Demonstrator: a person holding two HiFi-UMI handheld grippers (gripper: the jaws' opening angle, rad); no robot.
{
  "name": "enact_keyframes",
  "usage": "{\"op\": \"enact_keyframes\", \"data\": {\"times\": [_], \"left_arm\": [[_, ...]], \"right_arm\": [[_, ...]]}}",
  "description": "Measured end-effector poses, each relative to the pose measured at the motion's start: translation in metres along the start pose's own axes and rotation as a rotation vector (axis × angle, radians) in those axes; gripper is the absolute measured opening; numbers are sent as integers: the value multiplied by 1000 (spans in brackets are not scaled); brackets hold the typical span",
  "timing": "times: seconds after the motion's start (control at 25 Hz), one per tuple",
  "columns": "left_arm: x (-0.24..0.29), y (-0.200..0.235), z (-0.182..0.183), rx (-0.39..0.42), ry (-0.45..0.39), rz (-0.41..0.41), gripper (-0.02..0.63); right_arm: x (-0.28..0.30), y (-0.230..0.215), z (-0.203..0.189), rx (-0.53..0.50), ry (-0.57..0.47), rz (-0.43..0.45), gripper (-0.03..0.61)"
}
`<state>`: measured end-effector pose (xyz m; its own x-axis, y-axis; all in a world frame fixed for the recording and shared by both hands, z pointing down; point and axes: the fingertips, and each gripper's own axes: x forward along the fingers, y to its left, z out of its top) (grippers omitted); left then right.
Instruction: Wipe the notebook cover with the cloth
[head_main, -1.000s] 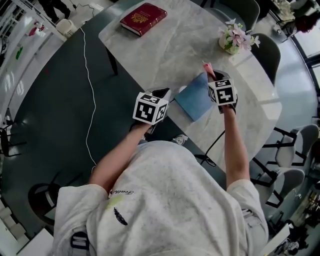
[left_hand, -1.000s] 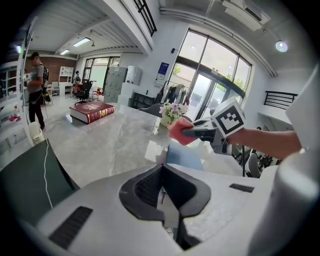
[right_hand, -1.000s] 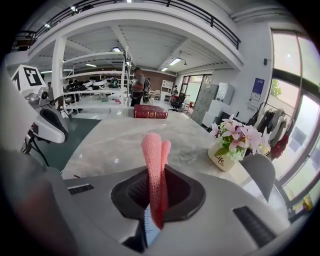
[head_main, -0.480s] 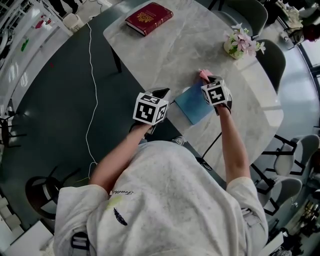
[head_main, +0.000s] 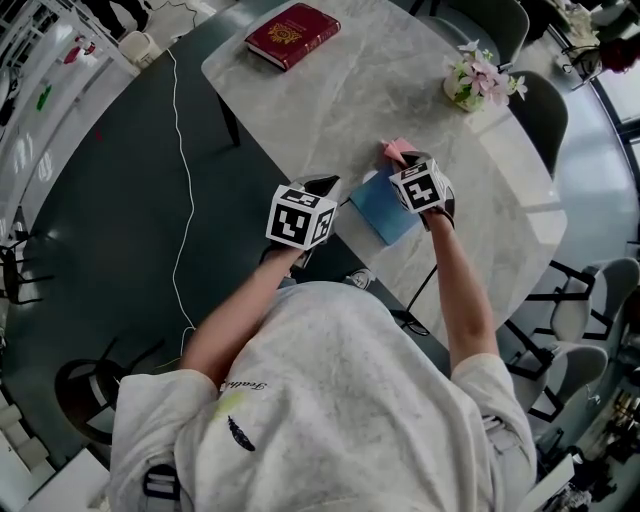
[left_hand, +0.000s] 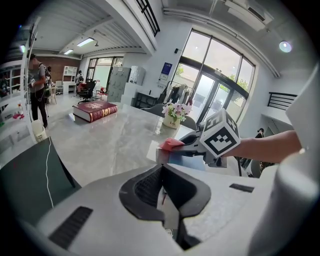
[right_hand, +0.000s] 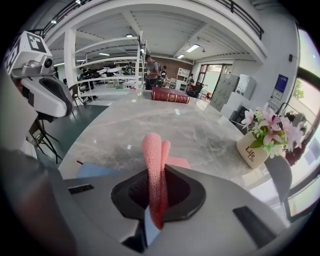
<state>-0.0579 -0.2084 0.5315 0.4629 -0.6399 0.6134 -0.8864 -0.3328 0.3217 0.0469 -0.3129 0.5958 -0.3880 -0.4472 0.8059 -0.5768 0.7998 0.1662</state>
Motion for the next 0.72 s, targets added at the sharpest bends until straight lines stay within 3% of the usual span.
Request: {"op": "enact_keyframes", "data": {"times": [0.72], "left_arm": [[-23,9,-13,18,2,-42,6]], "right_arm": [[-5,58,0,23,-3,23,15]]}}
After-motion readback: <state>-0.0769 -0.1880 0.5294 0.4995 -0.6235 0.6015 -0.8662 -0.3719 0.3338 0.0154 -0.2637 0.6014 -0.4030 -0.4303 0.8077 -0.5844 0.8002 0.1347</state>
